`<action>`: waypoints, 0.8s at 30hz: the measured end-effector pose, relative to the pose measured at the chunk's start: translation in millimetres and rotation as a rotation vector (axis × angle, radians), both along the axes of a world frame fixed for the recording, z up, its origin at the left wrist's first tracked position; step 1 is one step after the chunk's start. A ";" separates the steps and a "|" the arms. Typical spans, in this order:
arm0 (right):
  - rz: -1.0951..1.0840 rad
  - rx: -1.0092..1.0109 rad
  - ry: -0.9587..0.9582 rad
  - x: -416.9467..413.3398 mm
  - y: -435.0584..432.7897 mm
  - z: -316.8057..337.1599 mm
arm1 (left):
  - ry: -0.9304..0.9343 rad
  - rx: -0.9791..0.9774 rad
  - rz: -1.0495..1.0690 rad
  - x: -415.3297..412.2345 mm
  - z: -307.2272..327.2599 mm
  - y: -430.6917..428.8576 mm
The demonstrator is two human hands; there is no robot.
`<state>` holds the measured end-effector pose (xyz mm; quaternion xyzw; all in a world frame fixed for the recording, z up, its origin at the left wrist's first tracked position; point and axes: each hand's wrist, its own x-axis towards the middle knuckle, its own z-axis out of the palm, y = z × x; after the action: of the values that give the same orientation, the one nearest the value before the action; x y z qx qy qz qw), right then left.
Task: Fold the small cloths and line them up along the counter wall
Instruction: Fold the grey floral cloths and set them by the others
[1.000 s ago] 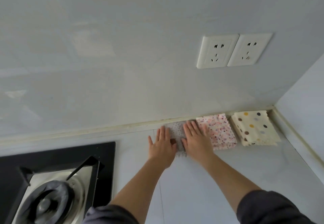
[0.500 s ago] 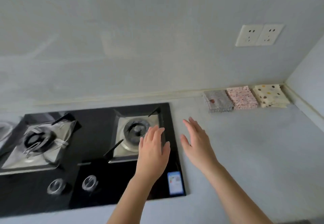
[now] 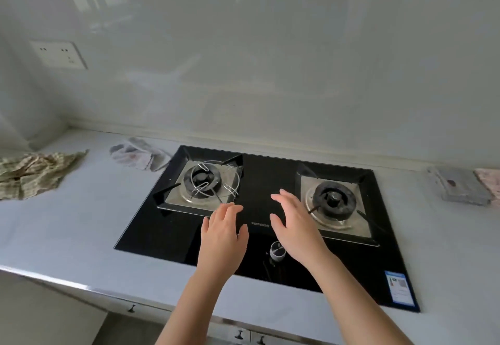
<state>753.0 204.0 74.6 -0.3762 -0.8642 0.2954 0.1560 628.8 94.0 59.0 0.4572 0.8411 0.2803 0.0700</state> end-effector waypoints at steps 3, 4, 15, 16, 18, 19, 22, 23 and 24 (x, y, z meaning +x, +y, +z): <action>0.086 -0.016 -0.001 -67.5 -0.6 -12.0 | 0.008 -0.055 0.073 -68.5 -11.7 -15.0; 0.117 -0.022 -0.005 -93.0 -0.7 -14.6 | 0.009 -0.077 0.100 -92.1 -13.9 -19.6; 0.346 -0.069 -0.122 -342.9 -24.3 -27.3 | 0.008 -0.267 0.170 -297.5 -49.9 -55.2; 0.337 -0.088 -0.123 -360.3 -24.1 -31.7 | 0.008 -0.296 0.151 -316.5 -55.5 -53.7; 0.294 -0.124 -0.126 -394.8 -21.2 -41.8 | 0.016 -0.339 0.118 -359.4 -65.8 -49.2; 0.258 -0.134 -0.134 -411.8 -19.0 -47.3 | 0.021 -0.353 0.098 -382.0 -70.1 -47.1; 0.128 -0.172 -0.141 -459.9 -13.0 -61.2 | 0.055 -0.387 0.023 -447.9 -81.9 -39.1; 0.091 -0.182 -0.148 -475.0 -12.3 -65.5 | 0.070 -0.396 -0.009 -468.1 -85.6 -34.6; 0.059 -0.188 -0.154 -489.1 -12.3 -71.2 | 0.088 -0.401 -0.039 -486.8 -88.4 -29.8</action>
<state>263.9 191.6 3.5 -0.3850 -0.8529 0.3497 0.0445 142.1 64.2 -29.4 0.4620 0.8734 0.0856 0.1280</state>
